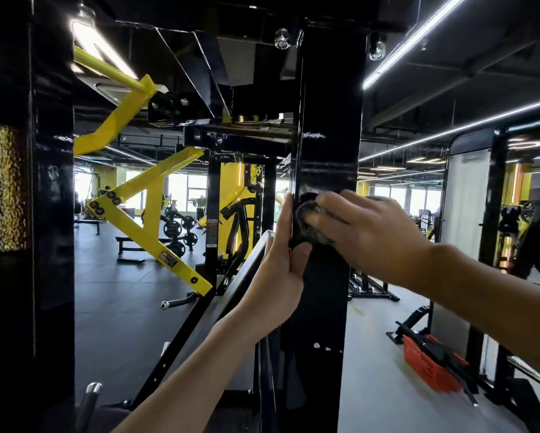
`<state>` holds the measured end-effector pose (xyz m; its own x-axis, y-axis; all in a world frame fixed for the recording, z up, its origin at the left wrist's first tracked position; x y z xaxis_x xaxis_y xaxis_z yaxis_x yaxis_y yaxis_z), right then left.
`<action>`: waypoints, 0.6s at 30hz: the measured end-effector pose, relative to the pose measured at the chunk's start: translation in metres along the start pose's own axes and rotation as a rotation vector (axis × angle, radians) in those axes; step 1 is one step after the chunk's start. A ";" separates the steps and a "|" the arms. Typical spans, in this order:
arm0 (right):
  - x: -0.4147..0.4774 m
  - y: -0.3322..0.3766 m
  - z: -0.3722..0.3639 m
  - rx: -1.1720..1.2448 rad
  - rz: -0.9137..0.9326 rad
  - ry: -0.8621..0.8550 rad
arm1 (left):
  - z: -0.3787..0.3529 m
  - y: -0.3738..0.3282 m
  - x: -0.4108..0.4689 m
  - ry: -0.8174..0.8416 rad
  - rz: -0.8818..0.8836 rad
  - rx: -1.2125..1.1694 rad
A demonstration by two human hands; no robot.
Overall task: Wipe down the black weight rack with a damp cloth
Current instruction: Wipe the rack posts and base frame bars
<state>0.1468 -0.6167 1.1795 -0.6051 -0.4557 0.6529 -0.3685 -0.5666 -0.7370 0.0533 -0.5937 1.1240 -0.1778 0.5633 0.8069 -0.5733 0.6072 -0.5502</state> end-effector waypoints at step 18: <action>-0.033 0.007 0.003 0.034 -0.159 0.014 | -0.005 0.022 -0.020 0.027 0.057 -0.074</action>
<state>0.1658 -0.6079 1.1535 -0.5509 -0.3487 0.7582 -0.4365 -0.6539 -0.6179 0.0482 -0.5890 1.0948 -0.1866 0.6123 0.7683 -0.5023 0.6126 -0.6102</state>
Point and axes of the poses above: each hand's wrist, its own x-axis towards the middle knuckle, its own z-axis out of the back of the hand, y = z × x, the point moved 10 cm from there along x, towards the middle knuckle, and after that the axes turned 8 degrees about -y, right-handed, at the moved point
